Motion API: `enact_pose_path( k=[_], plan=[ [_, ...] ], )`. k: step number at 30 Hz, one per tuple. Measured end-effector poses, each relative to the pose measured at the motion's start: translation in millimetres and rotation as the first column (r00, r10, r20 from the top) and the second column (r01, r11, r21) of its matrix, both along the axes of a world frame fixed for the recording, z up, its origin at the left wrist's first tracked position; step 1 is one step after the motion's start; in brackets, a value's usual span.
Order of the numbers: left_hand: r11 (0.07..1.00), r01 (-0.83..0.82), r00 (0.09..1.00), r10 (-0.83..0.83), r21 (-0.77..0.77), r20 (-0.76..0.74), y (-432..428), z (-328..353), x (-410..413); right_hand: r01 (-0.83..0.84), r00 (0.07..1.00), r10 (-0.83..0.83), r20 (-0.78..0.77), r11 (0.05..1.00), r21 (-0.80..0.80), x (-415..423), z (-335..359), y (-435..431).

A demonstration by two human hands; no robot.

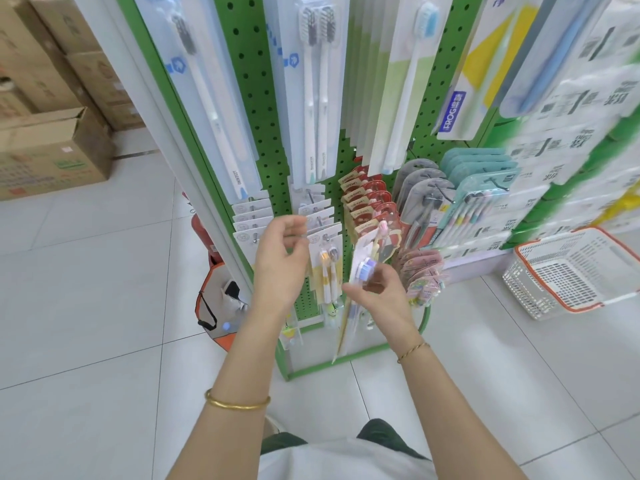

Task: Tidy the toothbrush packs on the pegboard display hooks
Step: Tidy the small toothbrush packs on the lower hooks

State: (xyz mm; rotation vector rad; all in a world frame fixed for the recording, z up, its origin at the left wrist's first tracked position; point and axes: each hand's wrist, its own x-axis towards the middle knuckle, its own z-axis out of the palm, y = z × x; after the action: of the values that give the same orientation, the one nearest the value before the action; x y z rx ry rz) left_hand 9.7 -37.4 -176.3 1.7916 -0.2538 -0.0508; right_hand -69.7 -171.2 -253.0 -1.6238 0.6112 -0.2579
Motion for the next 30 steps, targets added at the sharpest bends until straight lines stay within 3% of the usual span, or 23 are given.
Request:
enact_pose_path(
  k=[4, 9, 23, 30],
  plan=[
    [0.999, -0.007, 1.0, 0.006, 0.045, 0.026, 4, 0, 1, 0.03, 0.995, -0.054, -0.081, 0.959, -0.281, 17, -14, 13],
    [0.996, -0.022, 0.999, 0.02, 0.091, 0.028, 10, -1, 4, 0.045, 0.982, -0.127, -0.142, 0.877, -0.478, 34, -21, 28],
    [0.968, -0.052, 0.99, 0.017, 0.244, 0.142, 13, 6, 22, 0.123, 0.976, -0.2, -0.091, 0.84, -0.529, 71, -29, 42],
    [0.85, -0.059, 0.944, -0.123, 0.523, 0.307, 4, 11, 41, 0.084, 0.978, -0.168, -0.122, 0.857, -0.508, 85, -27, 42]
  ],
)
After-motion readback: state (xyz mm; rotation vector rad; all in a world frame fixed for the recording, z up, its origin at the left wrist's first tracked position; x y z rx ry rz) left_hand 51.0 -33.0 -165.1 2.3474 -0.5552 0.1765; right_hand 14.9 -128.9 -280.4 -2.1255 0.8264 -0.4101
